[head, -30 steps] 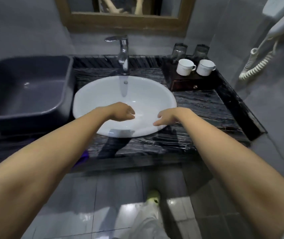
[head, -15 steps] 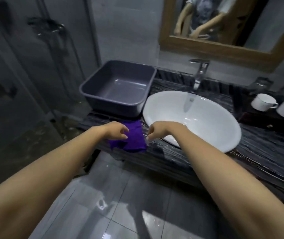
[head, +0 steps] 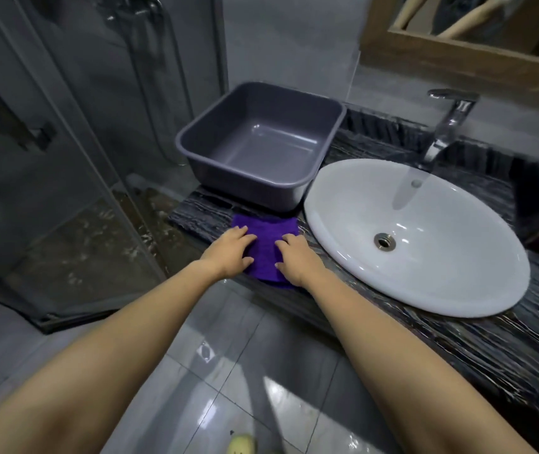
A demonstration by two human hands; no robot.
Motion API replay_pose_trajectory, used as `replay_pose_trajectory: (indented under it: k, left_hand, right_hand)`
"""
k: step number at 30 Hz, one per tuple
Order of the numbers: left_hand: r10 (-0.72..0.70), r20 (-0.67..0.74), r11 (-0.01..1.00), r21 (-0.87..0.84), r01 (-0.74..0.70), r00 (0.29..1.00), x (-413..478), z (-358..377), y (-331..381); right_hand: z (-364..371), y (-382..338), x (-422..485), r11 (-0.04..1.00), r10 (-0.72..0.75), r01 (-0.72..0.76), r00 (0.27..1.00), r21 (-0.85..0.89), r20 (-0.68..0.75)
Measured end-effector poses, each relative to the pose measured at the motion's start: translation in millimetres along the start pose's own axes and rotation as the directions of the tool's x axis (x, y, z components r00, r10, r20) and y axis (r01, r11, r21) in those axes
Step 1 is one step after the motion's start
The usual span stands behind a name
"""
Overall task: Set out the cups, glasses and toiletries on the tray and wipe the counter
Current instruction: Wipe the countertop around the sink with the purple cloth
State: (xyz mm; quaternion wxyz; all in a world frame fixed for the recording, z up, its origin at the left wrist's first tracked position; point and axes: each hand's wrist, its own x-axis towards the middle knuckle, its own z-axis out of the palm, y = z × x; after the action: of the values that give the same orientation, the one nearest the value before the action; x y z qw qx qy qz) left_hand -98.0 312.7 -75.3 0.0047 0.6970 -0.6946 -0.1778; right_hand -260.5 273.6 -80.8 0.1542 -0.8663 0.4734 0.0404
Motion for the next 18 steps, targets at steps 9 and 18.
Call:
replay_pose_trajectory:
  k: [9, 18]
  left_hand:
    - [0.022, -0.174, 0.996, 0.089, -0.006, 0.985, 16, 17, 7]
    - [0.181, -0.121, 0.977, 0.132, -0.165, 0.976, 18, -14, 34]
  right_hand:
    - [10, 3, 6, 1.0, 0.009, -0.006, 0.981, 0.014, -0.195]
    - [-27, 16, -24, 0.947, 0.171, -0.099, 0.961, 0.307, -0.216]
